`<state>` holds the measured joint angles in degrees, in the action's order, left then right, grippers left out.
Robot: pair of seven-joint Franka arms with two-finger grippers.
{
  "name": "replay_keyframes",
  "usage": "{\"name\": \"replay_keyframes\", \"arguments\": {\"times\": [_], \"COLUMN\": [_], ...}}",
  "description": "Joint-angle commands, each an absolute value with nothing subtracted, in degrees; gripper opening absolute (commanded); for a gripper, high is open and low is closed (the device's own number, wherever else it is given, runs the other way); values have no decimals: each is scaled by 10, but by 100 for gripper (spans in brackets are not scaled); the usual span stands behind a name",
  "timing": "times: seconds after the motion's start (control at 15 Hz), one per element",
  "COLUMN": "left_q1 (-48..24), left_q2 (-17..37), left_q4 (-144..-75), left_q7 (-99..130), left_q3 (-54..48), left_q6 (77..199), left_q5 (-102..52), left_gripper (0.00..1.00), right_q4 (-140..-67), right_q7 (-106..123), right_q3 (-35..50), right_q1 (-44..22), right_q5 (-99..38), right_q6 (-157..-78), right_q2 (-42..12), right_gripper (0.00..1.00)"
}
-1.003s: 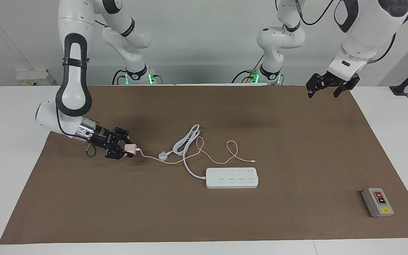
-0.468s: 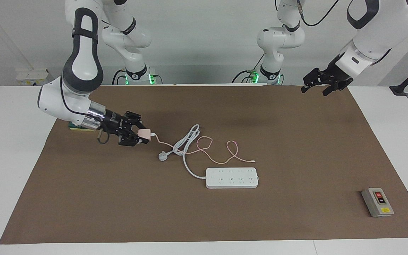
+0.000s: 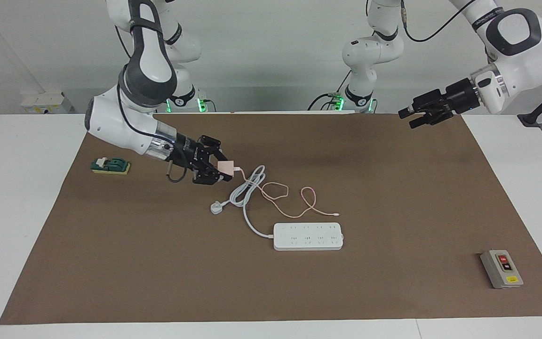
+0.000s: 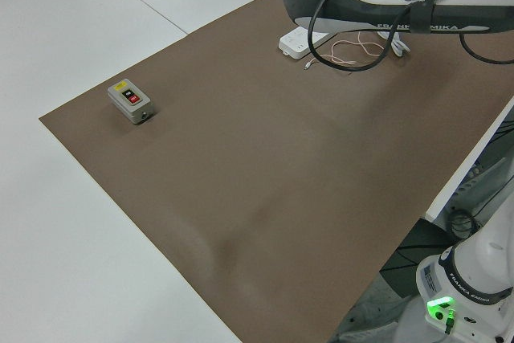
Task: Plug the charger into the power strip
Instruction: 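Carry the charger toward the left gripper while the left gripper approaches, then close the left gripper on the charger held by the right gripper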
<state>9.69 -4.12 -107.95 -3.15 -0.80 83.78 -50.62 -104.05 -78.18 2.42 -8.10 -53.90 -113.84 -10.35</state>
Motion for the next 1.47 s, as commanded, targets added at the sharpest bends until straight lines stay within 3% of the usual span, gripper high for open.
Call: {"name": "replay_keyframes", "arguments": {"times": [0.0,0.33,0.6,1.4], "left_q1": [89,-9,-41,-71], "left_q2": [-82,-74,-33,48], "left_q4": [-1169,-1250,-1259,-1244], "left_q7": [-56,-216,-275,-328], "left_q3": [-12,-14,-14,-15], "left_q6": [869,972,984,965], "left_q5": [-610,-721,-784,-898], "left_gripper": [100,100,100,100], "right_q4": [-1031,-1028,-1027,-1033], "right_q7": [-835,-901,-939,-858], "right_q3": [24,24,25,24], "right_q1": [-128,-223,-285,-308], "right_q5": [-525,-533,-533,-523], "right_q6": [-1186,-1281,-1339,-1350], "right_q2": [-105,-109,-111,-112], "right_gripper": [0,0,0,0]}}
